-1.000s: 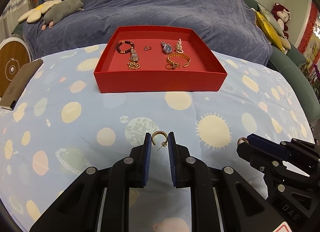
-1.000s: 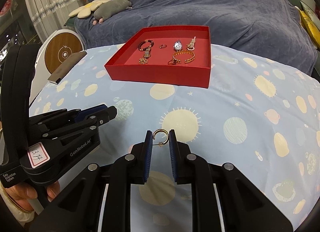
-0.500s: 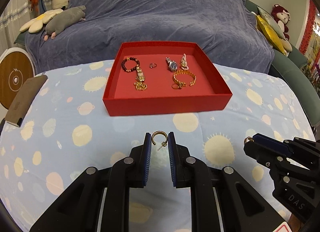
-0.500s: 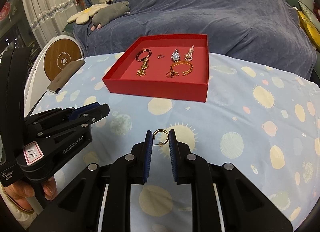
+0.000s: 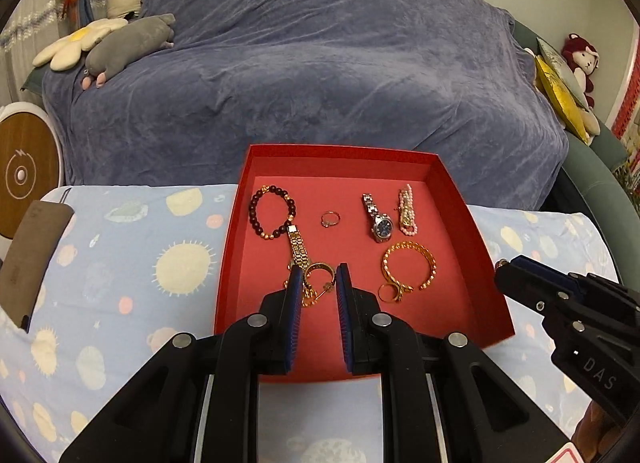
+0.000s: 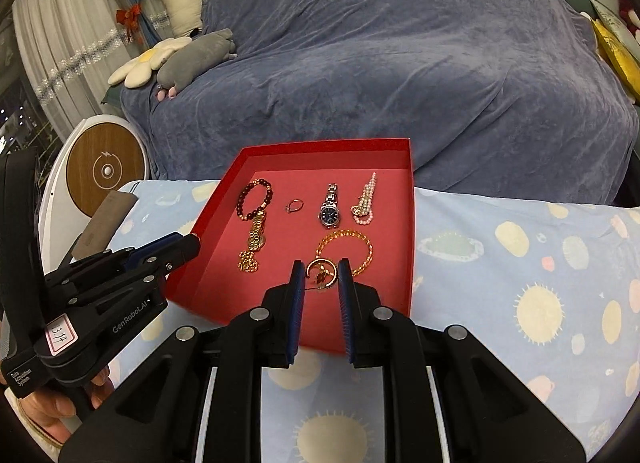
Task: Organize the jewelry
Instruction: 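Open both grippers to drop the earrings into the box and withdraw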
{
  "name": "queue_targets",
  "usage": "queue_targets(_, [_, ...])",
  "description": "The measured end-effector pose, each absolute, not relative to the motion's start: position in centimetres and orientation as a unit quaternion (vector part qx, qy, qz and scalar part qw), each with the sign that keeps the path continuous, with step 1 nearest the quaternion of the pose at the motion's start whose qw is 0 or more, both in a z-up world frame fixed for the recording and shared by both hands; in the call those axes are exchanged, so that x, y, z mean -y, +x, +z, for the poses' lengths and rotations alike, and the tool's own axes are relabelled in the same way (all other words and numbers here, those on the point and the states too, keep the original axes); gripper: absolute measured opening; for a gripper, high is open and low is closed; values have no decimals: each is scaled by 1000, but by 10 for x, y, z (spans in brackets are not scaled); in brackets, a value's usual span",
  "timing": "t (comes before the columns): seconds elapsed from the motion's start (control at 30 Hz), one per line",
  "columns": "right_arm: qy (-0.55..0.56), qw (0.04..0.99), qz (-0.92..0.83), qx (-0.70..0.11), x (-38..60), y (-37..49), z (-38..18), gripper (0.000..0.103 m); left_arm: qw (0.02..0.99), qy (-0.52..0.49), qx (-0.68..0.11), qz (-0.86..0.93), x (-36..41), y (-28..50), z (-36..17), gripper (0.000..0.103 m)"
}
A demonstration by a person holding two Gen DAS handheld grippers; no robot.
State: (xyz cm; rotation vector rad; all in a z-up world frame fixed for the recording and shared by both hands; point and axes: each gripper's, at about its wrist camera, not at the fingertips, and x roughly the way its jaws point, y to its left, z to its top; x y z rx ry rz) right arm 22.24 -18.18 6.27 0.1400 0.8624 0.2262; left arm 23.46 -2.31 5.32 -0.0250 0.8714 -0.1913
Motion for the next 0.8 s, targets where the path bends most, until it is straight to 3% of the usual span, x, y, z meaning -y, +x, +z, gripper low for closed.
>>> queue_targets(0.6, [62, 877, 107, -465, 170, 293, -1, 16, 871, -4, -484, -87, 49, 313, -9, 17])
queue_targets(0.73, [58, 877, 106, -465, 170, 293, -5, 17, 869, -5, -486, -89, 47, 314, -11, 37])
queue_targets(0.8, [58, 880, 101, -460, 172, 292, -2, 18, 872, -5, -481, -87, 44, 312, -8, 42])
